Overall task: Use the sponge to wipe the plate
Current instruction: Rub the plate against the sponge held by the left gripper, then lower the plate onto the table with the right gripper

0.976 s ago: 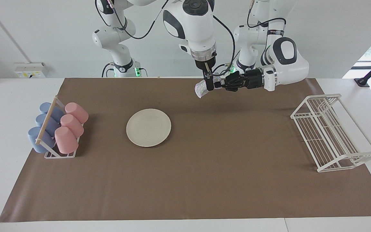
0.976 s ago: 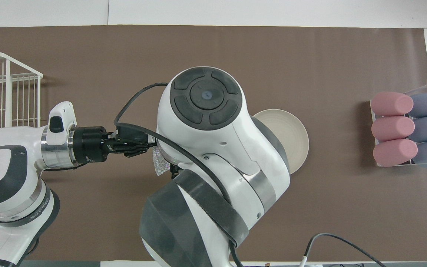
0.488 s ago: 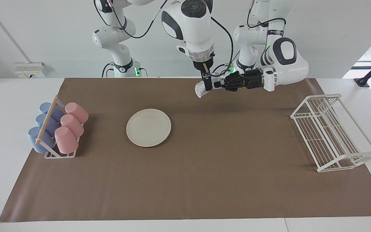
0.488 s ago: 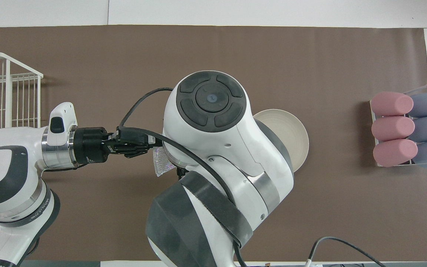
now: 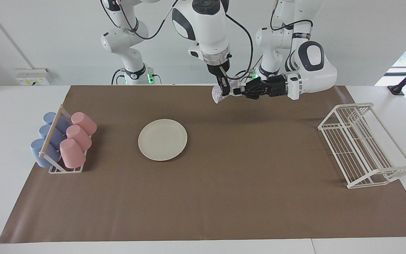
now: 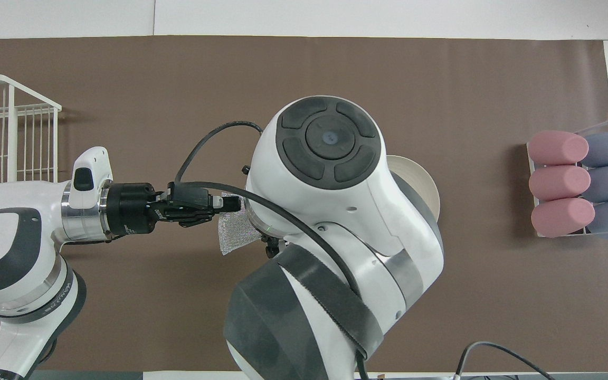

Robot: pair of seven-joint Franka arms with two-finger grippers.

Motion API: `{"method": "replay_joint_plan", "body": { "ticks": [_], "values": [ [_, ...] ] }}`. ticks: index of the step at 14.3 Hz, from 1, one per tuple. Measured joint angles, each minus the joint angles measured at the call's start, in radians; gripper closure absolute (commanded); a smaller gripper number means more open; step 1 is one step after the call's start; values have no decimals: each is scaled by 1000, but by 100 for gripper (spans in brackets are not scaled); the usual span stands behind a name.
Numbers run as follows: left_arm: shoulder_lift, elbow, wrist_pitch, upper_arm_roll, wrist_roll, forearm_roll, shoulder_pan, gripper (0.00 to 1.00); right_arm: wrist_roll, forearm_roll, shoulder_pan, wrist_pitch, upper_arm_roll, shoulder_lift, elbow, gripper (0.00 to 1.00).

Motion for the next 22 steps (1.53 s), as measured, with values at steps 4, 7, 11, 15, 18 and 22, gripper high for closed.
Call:
{"method": "replay_joint_plan", "body": {
  "ticks": [4, 7, 11, 15, 18, 22],
  "values": [
    [0, 0, -2, -3, 0, 0, -2, 0, 0, 0, -7, 6, 0, -6, -3, 100],
    [0, 0, -2, 0, -4, 0, -1, 0, -1, 0, -15, 5, 0, -11, -11, 100],
    [0, 0, -1, 0, -8, 0, -1, 0, -175, -1, -76, 5, -1, -27, -58, 100],
    [0, 0, -1, 1, -14, 0, -1, 0, -730, -6, -218, 48, -4, -84, -230, 100],
    [0, 0, 0, 1, -17, 0, -1, 0, -1114, -7, -313, 226, -5, -149, -447, 100],
    [0, 0, 15, 7, -27, 1, -1, 0, -1254, -6, -322, 369, 2, -187, -653, 100]
  ]
}}
